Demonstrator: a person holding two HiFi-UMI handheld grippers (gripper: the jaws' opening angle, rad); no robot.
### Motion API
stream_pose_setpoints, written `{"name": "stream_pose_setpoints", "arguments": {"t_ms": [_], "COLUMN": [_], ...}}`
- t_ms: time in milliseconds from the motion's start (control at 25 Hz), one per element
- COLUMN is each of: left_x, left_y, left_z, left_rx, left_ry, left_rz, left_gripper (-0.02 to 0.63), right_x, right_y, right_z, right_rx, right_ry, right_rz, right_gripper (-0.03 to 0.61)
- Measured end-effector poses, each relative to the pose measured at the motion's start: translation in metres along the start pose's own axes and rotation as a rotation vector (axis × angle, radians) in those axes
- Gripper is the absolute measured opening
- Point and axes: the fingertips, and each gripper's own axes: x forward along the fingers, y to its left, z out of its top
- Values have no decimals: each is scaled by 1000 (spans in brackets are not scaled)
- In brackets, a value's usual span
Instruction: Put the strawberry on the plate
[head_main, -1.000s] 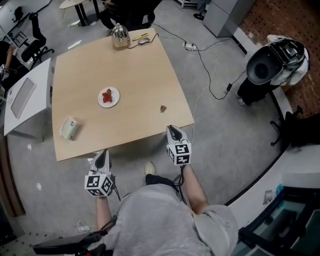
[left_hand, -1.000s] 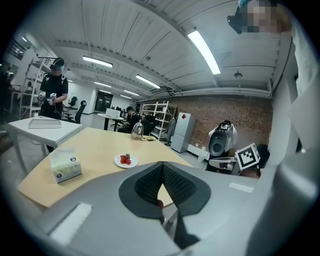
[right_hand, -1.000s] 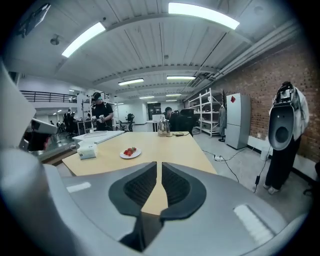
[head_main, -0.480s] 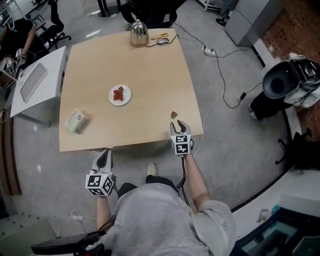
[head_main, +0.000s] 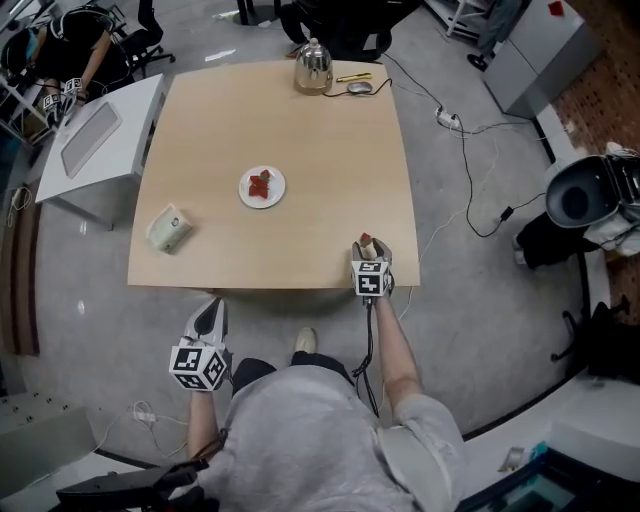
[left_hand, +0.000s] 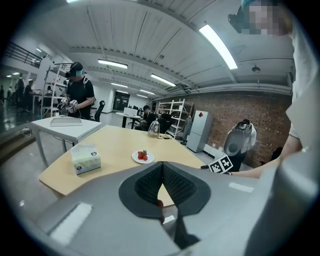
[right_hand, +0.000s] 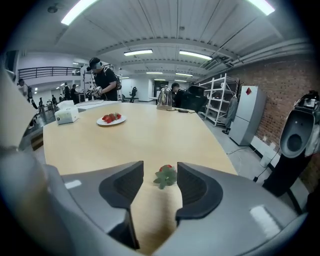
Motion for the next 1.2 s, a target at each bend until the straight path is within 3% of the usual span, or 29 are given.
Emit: {"name": "stream_pose_setpoints", "arguments": {"t_ms": [360, 760, 1200], "left_x": [-4, -3, -1], "left_y": [7, 13, 14], "left_z": [2, 2, 4], "left_rx": [-21, -29, -20], "left_ry": [3, 3, 5], "left_rz": [44, 66, 64], "left_gripper": [20, 20, 20], "right_x": [26, 32, 30], "right_y": [-13, -20, -20], "right_z": [-7, -12, -6], "right_rx": [18, 46, 98], "right_ry": [43, 62, 33], "right_rz": [3, -9, 15], "right_gripper": [210, 156, 152]}}
